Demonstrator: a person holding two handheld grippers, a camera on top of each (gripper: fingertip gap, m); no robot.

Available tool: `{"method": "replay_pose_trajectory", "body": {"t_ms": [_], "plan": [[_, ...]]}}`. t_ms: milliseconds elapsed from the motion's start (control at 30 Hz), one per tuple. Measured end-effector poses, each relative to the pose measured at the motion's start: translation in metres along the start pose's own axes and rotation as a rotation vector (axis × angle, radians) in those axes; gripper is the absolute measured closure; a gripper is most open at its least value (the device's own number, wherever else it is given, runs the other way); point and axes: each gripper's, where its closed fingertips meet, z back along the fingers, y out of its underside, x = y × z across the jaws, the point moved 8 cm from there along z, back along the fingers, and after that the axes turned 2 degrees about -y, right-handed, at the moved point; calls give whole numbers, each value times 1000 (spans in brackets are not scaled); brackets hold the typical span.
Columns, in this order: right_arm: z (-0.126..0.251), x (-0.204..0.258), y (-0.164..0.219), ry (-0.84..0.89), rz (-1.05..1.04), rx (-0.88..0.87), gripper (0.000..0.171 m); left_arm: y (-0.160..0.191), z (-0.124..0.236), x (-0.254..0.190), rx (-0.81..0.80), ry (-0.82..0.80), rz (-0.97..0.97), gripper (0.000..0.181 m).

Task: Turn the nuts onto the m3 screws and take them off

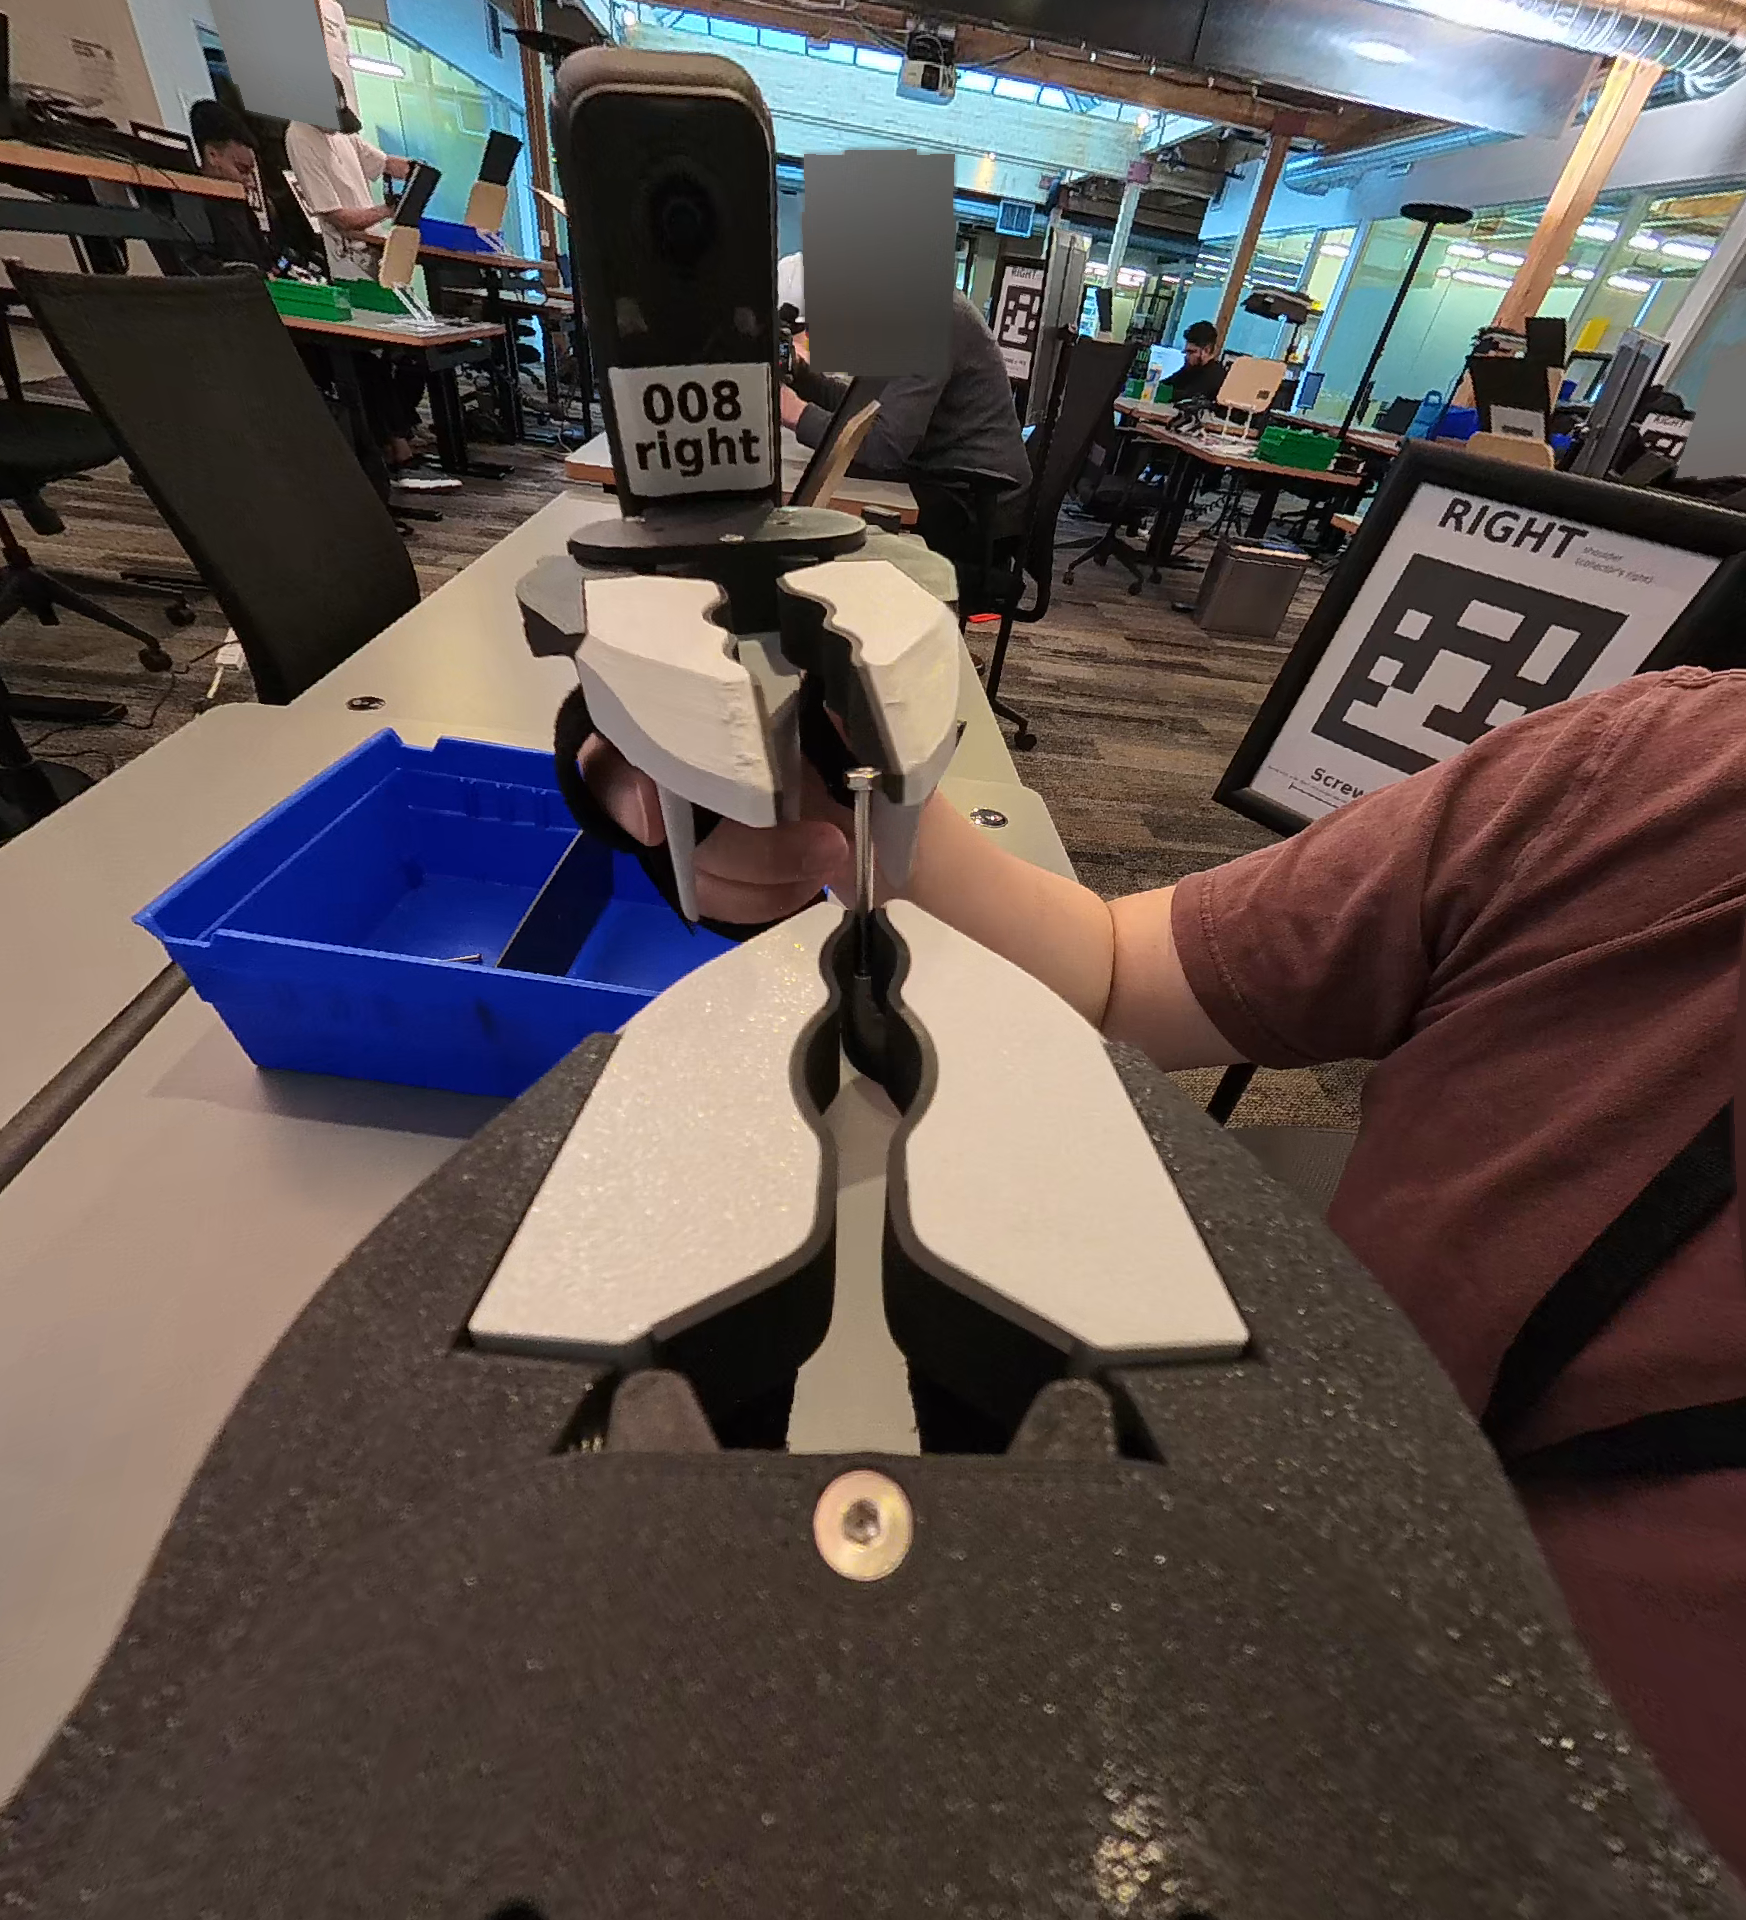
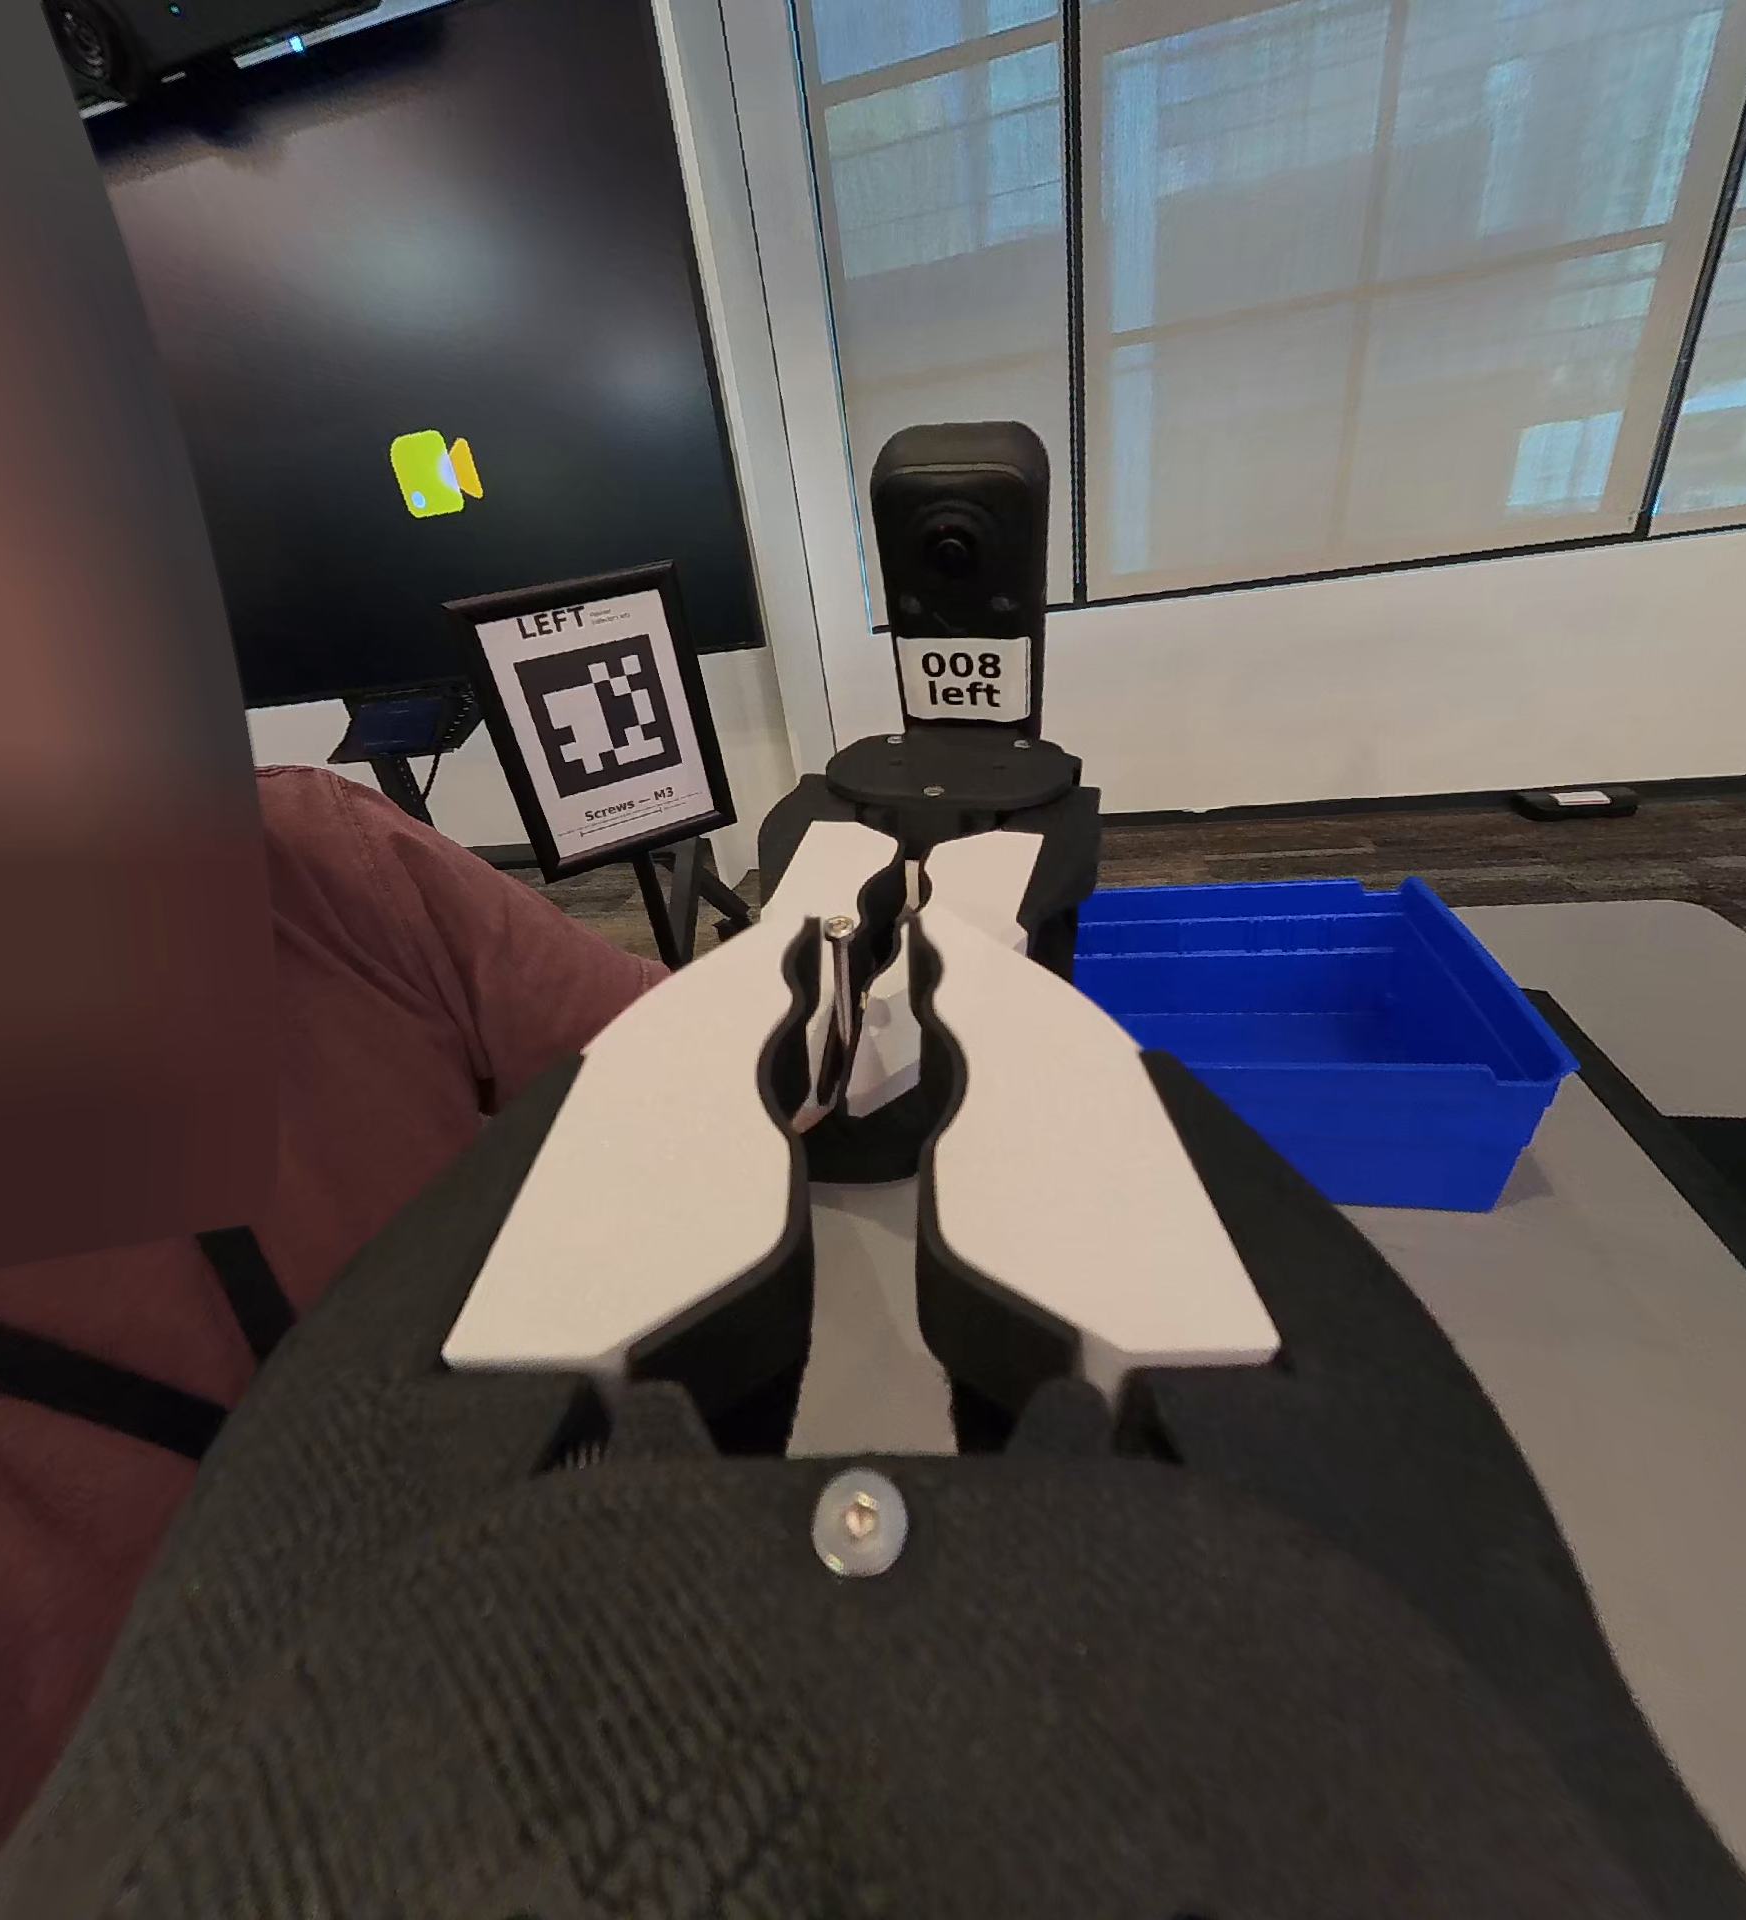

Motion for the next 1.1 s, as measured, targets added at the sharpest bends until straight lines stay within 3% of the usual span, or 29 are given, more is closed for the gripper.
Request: {"method": "replay_pose_trajectory", "body": {"t_ms": [833, 933, 1100], "plan": [[7, 2, -3, -28, 4, -8, 165, 5, -5, 2, 39, 6, 13, 179], [29, 6, -9, 79, 41, 124, 165, 4, -1, 4, 41, -12, 17, 179], [117, 11, 14, 508, 46, 642, 165, 0, 7, 5, 21, -20, 26, 180]]}}
